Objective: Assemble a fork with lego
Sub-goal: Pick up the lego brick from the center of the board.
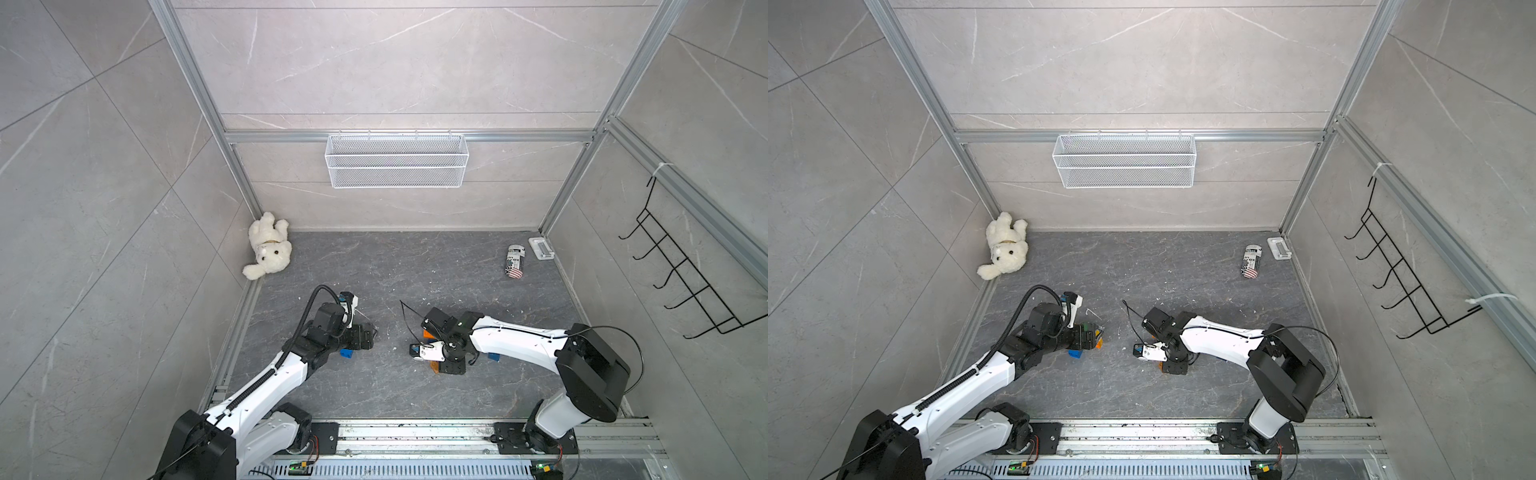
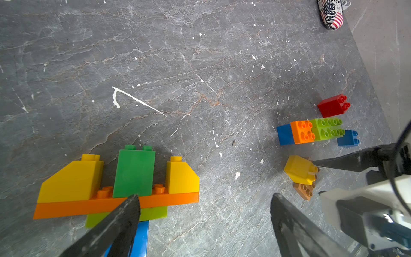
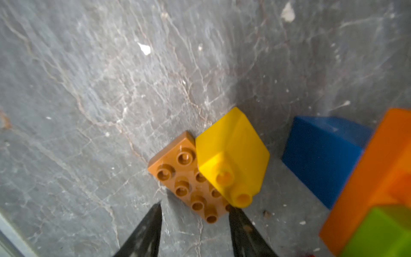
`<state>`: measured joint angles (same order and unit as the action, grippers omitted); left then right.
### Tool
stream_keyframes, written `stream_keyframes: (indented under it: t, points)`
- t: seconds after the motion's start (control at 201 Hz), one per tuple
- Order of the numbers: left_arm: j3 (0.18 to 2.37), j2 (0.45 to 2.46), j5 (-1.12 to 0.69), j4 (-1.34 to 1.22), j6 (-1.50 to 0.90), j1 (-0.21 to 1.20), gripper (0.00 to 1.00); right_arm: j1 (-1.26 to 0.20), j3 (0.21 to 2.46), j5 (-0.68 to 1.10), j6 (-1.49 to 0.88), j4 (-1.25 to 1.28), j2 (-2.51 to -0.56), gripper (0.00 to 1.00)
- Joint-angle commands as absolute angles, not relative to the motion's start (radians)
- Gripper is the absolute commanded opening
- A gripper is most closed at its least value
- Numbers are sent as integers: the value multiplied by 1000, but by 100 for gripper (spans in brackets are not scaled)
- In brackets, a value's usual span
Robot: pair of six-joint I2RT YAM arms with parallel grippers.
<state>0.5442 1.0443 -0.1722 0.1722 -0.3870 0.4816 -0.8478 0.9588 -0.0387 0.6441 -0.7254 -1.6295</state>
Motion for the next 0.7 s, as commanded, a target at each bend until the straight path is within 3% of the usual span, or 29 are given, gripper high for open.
stream_keyframes:
  t: [0.0, 0.264, 0.458, 0.697]
  points:
    - [593, 1074, -208, 153, -360, 476, 94, -836, 951, -47, 651, -673, -1648, 53]
    - [602, 1115, -220, 133, -367, 476, 94, -828, 929, -16, 642, -656, -1689, 52]
    - [594, 1097, -212, 143, -373, 476, 94, -844, 974, 75, 536, -716, -1720, 38]
    - [572, 1039, -209, 164, -385, 474, 94, -930, 953, 99, 380, -655, -1703, 35]
